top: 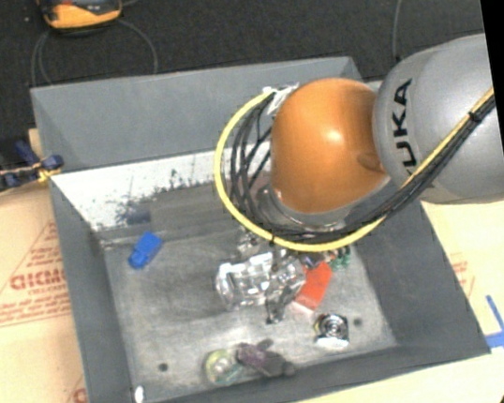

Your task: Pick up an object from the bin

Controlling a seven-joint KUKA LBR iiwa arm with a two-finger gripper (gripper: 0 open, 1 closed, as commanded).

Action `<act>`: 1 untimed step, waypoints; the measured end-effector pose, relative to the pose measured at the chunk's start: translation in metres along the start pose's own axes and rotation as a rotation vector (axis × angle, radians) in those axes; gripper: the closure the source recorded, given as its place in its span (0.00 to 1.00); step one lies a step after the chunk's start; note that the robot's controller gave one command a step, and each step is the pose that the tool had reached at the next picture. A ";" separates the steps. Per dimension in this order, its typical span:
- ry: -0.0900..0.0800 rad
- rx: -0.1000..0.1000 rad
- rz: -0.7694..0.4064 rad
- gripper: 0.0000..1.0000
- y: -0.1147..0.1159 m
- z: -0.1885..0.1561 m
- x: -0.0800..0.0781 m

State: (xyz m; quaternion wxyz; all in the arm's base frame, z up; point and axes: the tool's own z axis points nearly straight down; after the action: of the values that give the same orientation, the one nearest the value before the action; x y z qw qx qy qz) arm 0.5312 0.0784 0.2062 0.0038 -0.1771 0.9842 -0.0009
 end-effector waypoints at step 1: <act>0.010 -0.005 -0.341 1.00 0.004 0.045 -0.001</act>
Offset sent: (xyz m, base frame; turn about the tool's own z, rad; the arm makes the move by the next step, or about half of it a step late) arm 0.0001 0.0051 -0.0433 -0.3429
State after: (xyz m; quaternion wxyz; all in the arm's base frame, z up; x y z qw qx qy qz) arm 0.5308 0.0824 0.1607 -0.0017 -0.3416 0.9398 0.0001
